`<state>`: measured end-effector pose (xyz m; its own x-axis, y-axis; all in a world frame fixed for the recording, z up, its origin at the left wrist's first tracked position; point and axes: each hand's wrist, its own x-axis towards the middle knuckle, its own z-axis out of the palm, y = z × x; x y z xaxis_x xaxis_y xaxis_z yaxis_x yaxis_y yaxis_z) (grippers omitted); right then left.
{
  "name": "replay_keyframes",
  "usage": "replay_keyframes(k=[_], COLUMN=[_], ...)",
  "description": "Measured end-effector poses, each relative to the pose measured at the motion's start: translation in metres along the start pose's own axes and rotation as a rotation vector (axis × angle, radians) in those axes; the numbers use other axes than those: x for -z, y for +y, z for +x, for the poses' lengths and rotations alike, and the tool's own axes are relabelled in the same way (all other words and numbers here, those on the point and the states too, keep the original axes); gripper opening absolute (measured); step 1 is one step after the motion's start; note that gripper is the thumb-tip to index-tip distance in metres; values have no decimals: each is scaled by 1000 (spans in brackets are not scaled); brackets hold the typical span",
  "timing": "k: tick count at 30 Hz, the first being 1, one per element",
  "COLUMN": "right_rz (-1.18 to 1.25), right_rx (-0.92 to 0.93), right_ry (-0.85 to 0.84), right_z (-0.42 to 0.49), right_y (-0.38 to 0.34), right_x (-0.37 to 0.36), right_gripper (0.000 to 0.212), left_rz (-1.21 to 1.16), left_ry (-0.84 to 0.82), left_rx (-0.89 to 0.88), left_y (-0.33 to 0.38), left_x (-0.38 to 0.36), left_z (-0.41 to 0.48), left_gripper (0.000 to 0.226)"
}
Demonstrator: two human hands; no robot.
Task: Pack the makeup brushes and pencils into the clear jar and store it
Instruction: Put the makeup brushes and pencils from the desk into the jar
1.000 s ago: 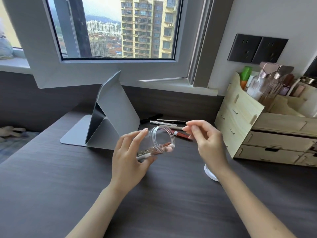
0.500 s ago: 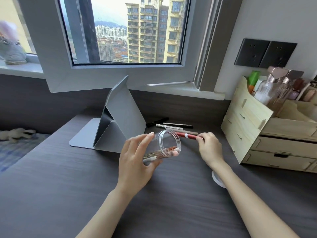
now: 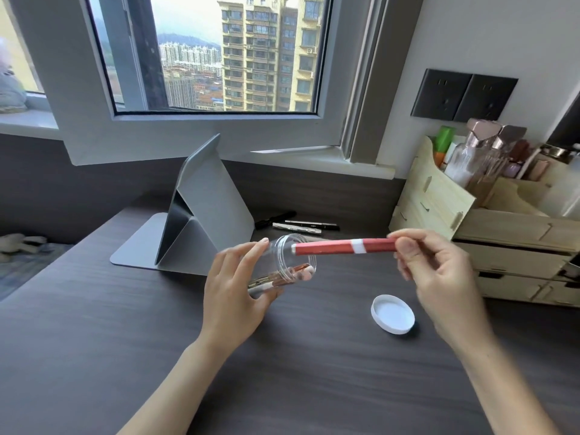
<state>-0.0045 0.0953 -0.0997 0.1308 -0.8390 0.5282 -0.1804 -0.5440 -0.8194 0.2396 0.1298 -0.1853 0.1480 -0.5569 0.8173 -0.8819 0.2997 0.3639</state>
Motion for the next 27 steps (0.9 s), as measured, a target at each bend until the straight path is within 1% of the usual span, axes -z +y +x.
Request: replay_keyframes(k=[3,6,9,11,12,13,15,16,17,18,19,21,22,23,24,27], right_rz=[-238,-317,-359,-424,-453,-450,-343,-333,-402,-538,-697,-987,-1089,-1158,-1188,-1219], right_rx=[172,298,345,426,453,443,324,254,200,165,129,42,7,-9,-11,80], right_ry=[-12,-26,-68,-86,-85,-78,-39,10,66,84,40,-173,-266,-321,-338,-254], right_z=[0,-3,-5,-5,-4,-2,6,11,17,24,31,37,38,38,39,43], right_y=[1,10,22,27,28,29,35,42,53,66,80,104,111,119,123,130], right_x=[-30,-55,-71,-76,-76,-75,-69,-67,-66,-66,-67,-72,-74,-76,-79,-84], right_gripper=[7,9,17,11,13,16,17,18,17,14,14,24,27,27,25,13], left_rz=[0,10,13,24,29,29,18,10,4,0,-4,-18,-23,-26,-26,-29], left_ry=[-36,-54,-47,-46,-46,-43,-22,-11,-4,1,3,7,6,6,4,-5], left_rx=[-30,-68,-73,-66,-58,-46,-10,10,29,48,69,105,113,115,113,103], left_y=[-1,-1,-1,-3,-3,-3,-2,-1,-1,-1,-1,-1,-1,0,0,0], left_x=[-1,-2,-2,-2,-2,-1,0,1,1,2,2,3,3,3,3,3], left_z=[-2,-4,-4,-5,-4,-4,-2,-1,0,1,2,2,2,3,3,3], left_gripper=[78,75,72,71,71,71,70,70,70,71,73,79,82,83,83,84])
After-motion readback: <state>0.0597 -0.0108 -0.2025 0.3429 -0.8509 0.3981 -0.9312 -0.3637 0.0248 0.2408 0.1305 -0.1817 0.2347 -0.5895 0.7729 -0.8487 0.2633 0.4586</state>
